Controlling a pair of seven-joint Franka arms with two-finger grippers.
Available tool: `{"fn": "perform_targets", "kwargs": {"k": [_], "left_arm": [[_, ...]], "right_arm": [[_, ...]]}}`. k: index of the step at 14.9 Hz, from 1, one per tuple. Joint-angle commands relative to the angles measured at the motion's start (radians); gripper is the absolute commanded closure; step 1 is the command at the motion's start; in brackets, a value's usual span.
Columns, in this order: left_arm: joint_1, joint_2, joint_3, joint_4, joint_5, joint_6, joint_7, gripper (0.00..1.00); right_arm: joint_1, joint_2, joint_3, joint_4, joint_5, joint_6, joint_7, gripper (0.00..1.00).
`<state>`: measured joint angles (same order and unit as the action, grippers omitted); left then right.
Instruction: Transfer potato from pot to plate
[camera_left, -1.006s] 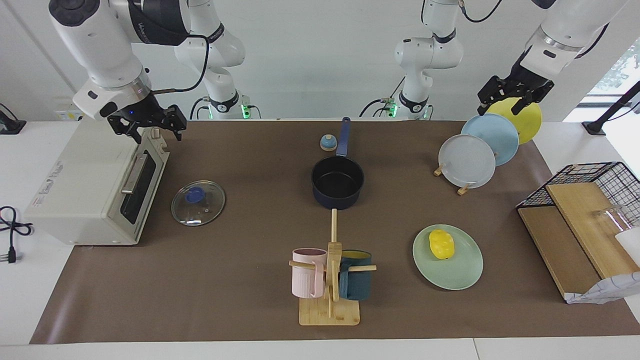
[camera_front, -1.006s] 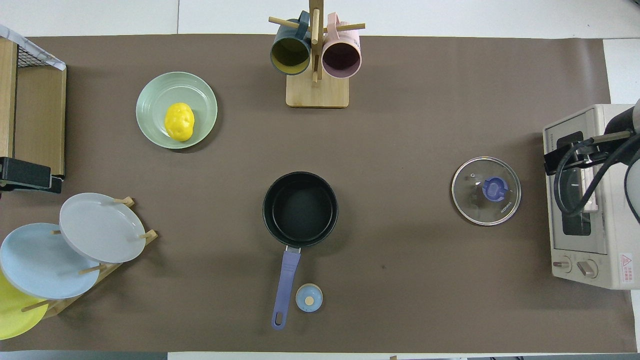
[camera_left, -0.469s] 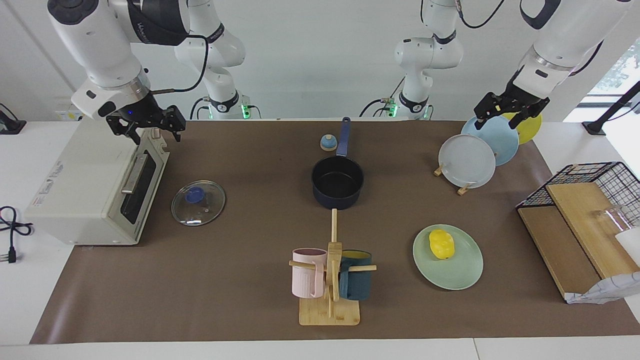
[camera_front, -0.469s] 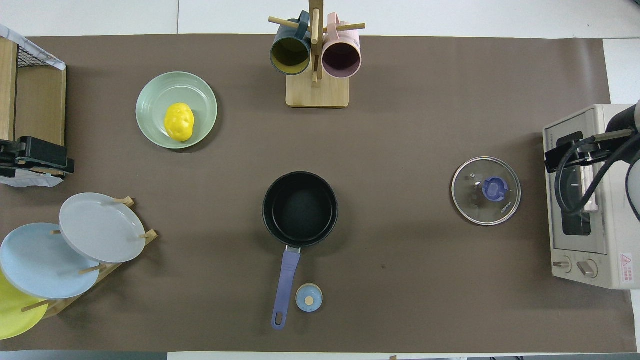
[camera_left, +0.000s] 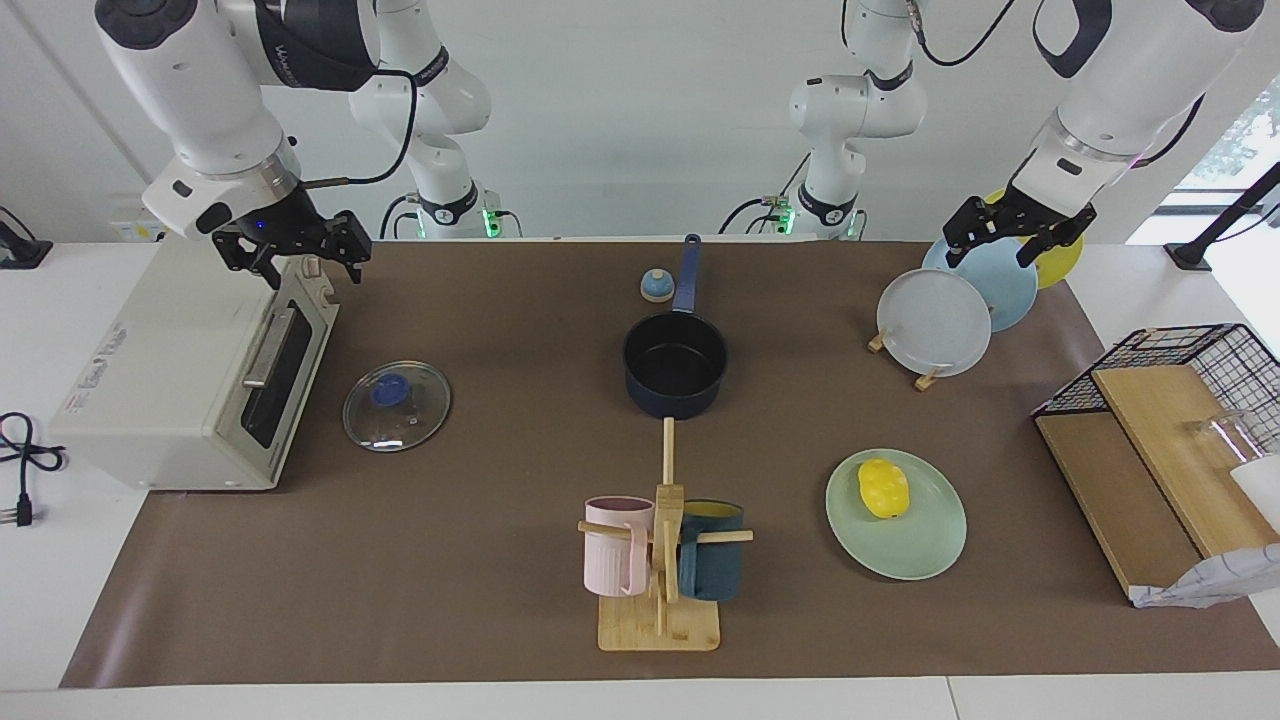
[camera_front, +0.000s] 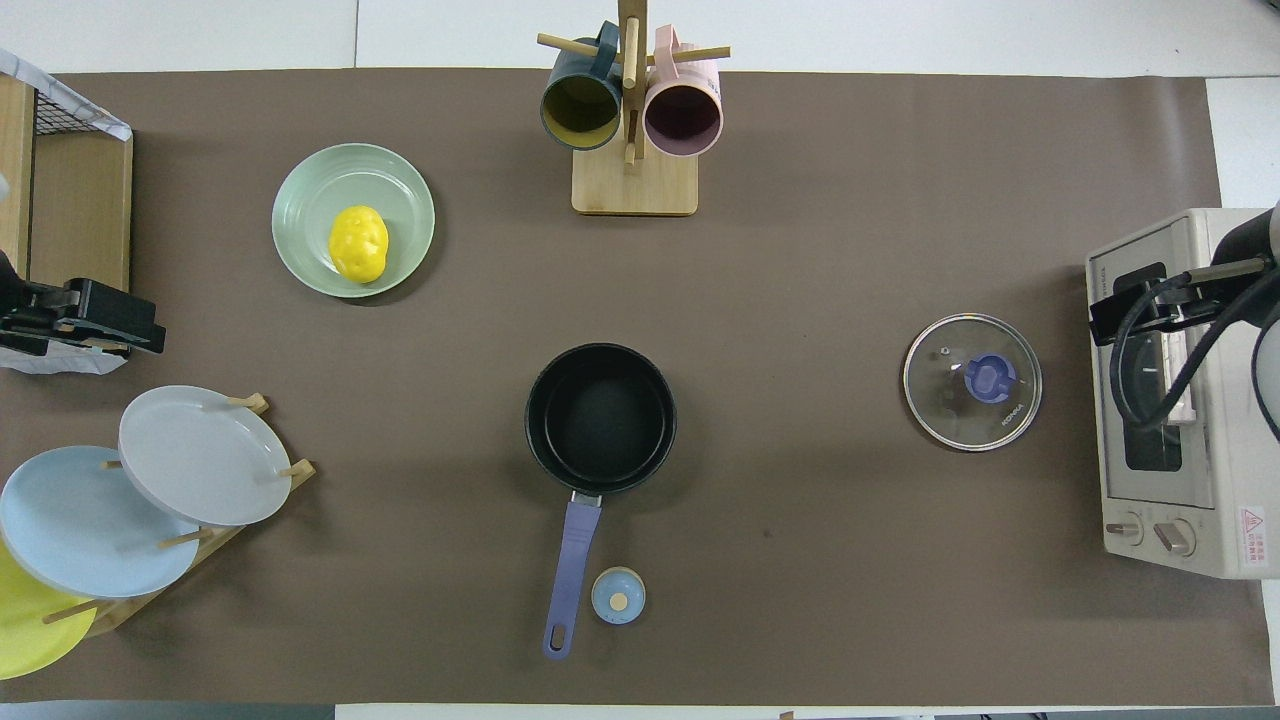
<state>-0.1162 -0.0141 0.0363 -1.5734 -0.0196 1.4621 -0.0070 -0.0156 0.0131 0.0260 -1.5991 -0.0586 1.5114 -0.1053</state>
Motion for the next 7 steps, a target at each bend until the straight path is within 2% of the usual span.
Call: {"fn": "perform_targets", "kwargs": {"k": [1, 7], "left_arm": [[0.041, -0.007, -0.033, 0.012, 0.017, -0.002, 0.018, 0.00], [0.039, -0.007, -0.033, 0.013, 0.004, 0.001, 0.007, 0.00]], "right_arm": [[-0.014, -0.013, 0.012, -0.012, 0.013, 0.016, 0.013, 0.00], [-0.015, -0.013, 0.012, -0.012, 0.013, 0.016, 0.012, 0.00]]}}
